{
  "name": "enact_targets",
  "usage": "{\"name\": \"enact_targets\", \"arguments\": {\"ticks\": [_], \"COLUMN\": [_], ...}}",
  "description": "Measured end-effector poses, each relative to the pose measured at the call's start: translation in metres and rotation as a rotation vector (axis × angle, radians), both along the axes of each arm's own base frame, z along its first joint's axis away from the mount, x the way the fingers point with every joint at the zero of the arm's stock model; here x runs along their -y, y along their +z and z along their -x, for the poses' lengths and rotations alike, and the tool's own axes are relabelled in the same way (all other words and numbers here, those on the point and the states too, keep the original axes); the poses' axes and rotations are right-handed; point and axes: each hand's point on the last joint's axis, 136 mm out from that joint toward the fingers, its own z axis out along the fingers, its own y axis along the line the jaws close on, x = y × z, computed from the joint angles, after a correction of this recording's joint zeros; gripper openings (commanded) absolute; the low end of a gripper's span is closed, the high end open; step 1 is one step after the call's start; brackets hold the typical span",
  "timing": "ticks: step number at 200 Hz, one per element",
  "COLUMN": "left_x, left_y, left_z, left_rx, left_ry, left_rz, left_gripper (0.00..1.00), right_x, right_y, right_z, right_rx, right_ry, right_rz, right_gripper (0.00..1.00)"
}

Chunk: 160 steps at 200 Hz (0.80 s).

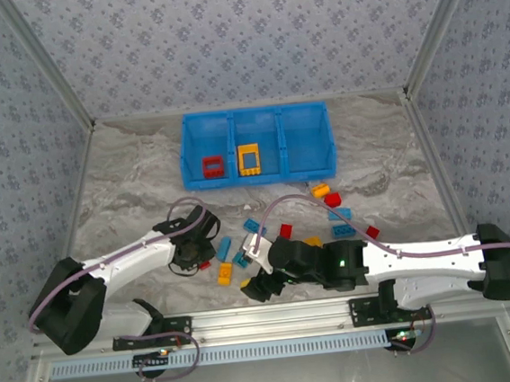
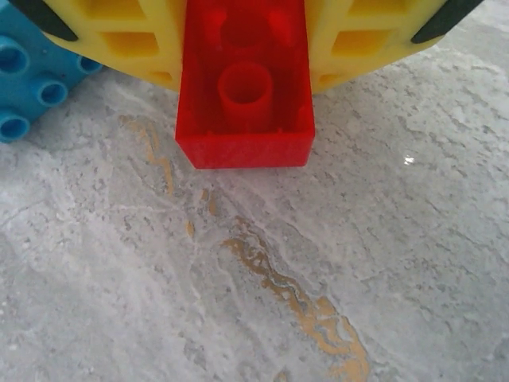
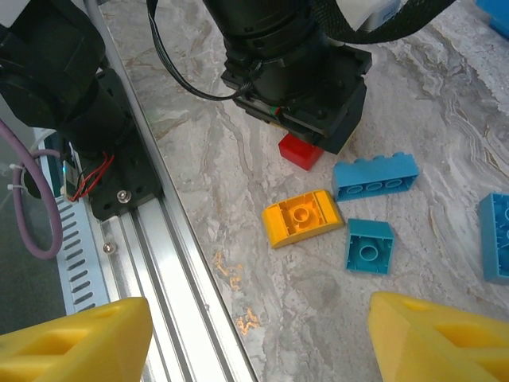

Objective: Sort the legos into containers by color

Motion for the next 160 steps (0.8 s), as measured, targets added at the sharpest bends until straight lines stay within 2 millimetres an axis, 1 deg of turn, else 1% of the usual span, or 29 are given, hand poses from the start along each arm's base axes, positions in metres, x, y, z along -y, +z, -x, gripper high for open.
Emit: {"name": "enact_targets", "arguments": {"ticks": [12,19,27,35,49,62,73,82,94,105,115,123,136,160], "left_x": [-0.004,-0.005,-0.004,0.001,0.012,0.023,0.028,0.03,0.03,0.027,0.026,0.026,0.028,0.037], "left_y": [0.006,0.013,0.026,0.043,0.078,0.109,0.127,0.135,0.14,0.139,0.137,0.134,0.128,0.115], "left_z": [-0.001,-0.003,-0.009,-0.02,-0.051,-0.086,-0.116,-0.138,-0.167,-0.196,-0.218,-0.24,-0.269,-0.313], "left_rx": [0.011,0.023,0.043,0.072,0.142,0.209,0.248,0.264,0.272,0.273,0.27,0.272,0.269,0.273], "left_ry": [-0.006,-0.016,-0.028,-0.041,-0.066,-0.084,-0.099,-0.107,-0.116,-0.127,-0.138,-0.151,-0.171,-0.211], "left_rz": [-0.018,-0.03,-0.036,-0.032,-0.015,-0.004,-0.008,-0.018,-0.032,-0.051,-0.062,-0.071,-0.078,-0.081], "left_gripper": [0.18,0.18,0.18,0.17,0.16,0.15,0.15,0.15,0.14,0.14,0.13,0.13,0.13,0.13], "right_x": [0.001,0.001,0.002,0.004,0.006,0.006,0.006,0.005,0.005,0.005,0.006,0.007,0.01,0.016], "right_y": [0.002,0.004,0.009,0.013,0.024,0.039,0.052,0.061,0.072,0.08,0.086,0.087,0.089,0.088], "right_z": [-0.002,-0.003,-0.006,-0.009,-0.02,-0.032,-0.042,-0.05,-0.063,-0.073,-0.082,-0.09,-0.1,-0.119], "right_rx": [0.008,0.014,0.026,0.039,0.081,0.129,0.166,0.188,0.215,0.234,0.248,0.252,0.257,0.258], "right_ry": [-0.009,-0.016,-0.03,-0.046,-0.102,-0.156,-0.201,-0.228,-0.274,-0.305,-0.332,-0.351,-0.379,-0.427], "right_rz": [-0.005,-0.011,-0.022,-0.032,-0.048,-0.065,-0.078,-0.086,-0.098,-0.108,-0.118,-0.12,-0.121,-0.114], "right_gripper": [0.74,0.74,0.73,0.73,0.72,0.72,0.72,0.72,0.72,0.72,0.72,0.72,0.72,0.72]}}
